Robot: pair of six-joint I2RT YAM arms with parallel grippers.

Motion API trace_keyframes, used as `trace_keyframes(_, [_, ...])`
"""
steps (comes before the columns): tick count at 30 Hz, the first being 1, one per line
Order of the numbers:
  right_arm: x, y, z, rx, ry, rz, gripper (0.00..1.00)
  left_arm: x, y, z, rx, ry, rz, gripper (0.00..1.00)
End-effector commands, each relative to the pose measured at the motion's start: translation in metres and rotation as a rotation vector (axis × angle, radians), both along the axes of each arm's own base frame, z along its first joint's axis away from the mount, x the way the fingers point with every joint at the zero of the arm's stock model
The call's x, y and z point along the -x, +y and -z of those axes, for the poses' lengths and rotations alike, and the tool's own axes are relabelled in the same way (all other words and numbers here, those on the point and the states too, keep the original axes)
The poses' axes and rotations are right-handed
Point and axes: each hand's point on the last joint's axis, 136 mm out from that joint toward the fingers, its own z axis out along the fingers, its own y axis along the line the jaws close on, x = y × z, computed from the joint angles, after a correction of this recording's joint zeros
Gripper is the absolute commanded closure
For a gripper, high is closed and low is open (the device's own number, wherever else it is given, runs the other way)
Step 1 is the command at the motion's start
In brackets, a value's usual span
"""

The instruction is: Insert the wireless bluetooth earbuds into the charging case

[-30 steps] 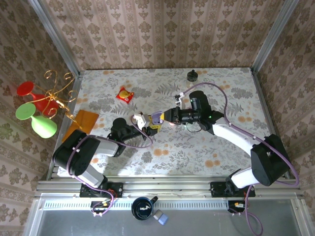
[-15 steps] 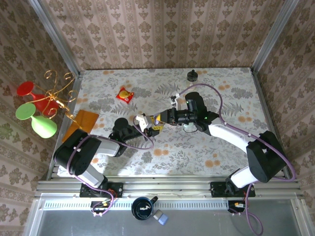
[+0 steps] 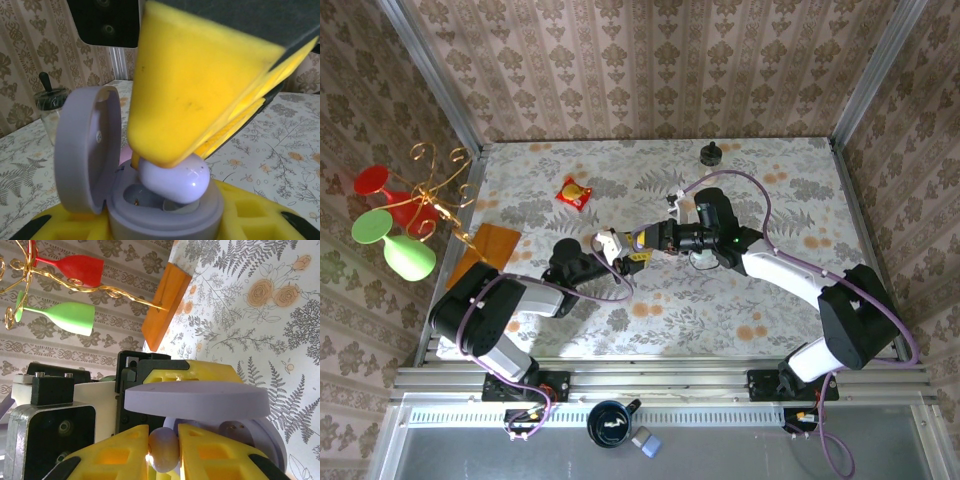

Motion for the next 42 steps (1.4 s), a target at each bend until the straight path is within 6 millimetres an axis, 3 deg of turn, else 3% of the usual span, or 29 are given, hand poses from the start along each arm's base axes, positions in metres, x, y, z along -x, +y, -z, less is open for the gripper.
trace_keyframes(1, [0.005, 0.003, 0.012, 0.037, 0.016, -0.012, 0.77, -0.009, -0.004, -0.020, 0.051, -0.037, -0.025, 0.69])
trace_keyframes(10, [-0.002, -0.012, 0.009, 0.126, -0.030, 0.063, 0.65, -0.007, -0.003, -0.022, 0.054, -0.036, -0.022, 0.69])
trace_keyframes(17, [0.002, -0.021, -0.013, 0.128, -0.145, 0.073, 0.57, -0.007, 0.001, -0.017, 0.050, -0.020, -0.040, 0.69])
trace_keyframes(18, [0.004, -0.025, -0.022, 0.123, -0.181, 0.083, 0.57, -0.008, 0.003, -0.016, 0.051, -0.012, -0.047, 0.69])
trace_keyframes(21, [0.001, -0.040, -0.023, 0.158, -0.216, 0.153, 0.56, -0.013, 0.014, -0.016, 0.058, 0.007, -0.081, 0.70])
trace_keyframes(25, [-0.008, -0.062, 0.000, 0.262, -0.184, 0.267, 0.56, -0.015, 0.032, -0.018, 0.065, 0.006, -0.123, 0.70])
trace_keyframes(29, [-0.018, -0.066, 0.031, 0.326, -0.089, 0.327, 0.56, -0.012, 0.046, -0.022, 0.080, 0.008, -0.153, 0.71])
trace_keyframes(42, [-0.050, -0.019, 0.114, 0.469, 0.041, 0.170, 0.55, 0.011, 0.071, -0.032, 0.125, -0.004, -0.216, 0.76])
